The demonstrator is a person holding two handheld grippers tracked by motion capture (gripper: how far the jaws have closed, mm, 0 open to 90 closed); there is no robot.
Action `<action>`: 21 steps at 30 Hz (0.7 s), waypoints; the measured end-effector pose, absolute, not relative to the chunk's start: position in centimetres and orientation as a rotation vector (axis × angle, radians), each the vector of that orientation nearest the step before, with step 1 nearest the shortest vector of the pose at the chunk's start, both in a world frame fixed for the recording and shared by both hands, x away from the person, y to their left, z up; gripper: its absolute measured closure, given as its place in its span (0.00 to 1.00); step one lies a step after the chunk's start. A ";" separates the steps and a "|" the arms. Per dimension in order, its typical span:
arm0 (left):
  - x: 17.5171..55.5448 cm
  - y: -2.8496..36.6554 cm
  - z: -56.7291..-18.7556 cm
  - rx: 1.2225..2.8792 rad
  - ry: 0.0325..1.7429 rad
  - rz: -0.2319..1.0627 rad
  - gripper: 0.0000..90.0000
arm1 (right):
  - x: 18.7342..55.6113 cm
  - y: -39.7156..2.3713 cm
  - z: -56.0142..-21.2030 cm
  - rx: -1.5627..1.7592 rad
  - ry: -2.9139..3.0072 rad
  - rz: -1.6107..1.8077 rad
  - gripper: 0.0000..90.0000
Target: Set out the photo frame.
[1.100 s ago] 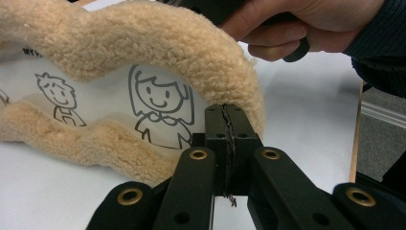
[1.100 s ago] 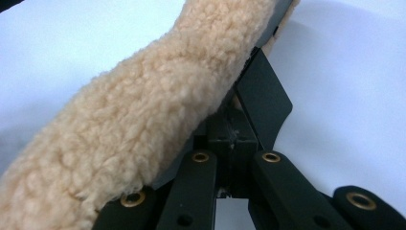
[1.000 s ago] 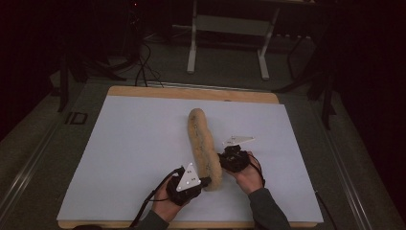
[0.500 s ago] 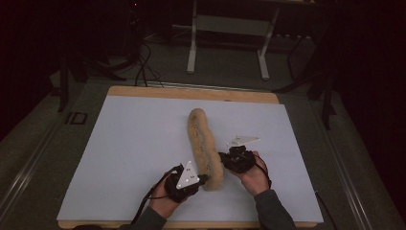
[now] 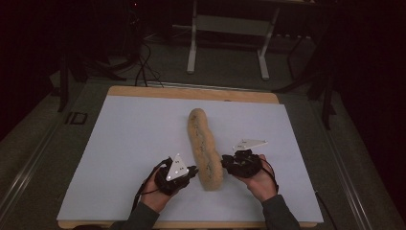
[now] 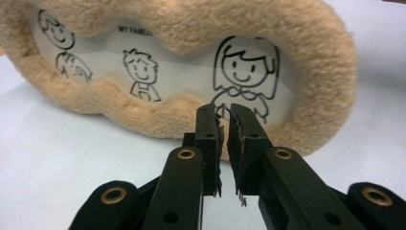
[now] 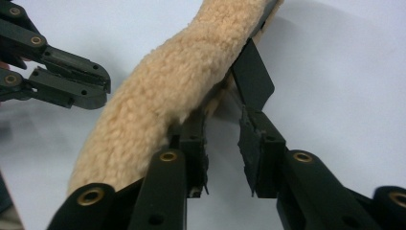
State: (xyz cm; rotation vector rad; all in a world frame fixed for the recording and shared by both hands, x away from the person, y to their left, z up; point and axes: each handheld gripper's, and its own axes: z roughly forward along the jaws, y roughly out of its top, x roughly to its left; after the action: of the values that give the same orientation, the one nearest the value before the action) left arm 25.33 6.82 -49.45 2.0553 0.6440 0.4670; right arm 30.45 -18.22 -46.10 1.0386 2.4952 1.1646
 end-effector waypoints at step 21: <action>25.7 7.4 -50.0 2.058 0.684 0.465 0.90 | 29.5 -18.3 -43.2 1.074 2.417 1.347 0.44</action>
State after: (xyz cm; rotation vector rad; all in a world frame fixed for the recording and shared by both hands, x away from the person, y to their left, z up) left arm 25.68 7.42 -50.03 2.0580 0.6840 0.4652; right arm 29.49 -18.32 -43.23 1.0739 2.4169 1.3471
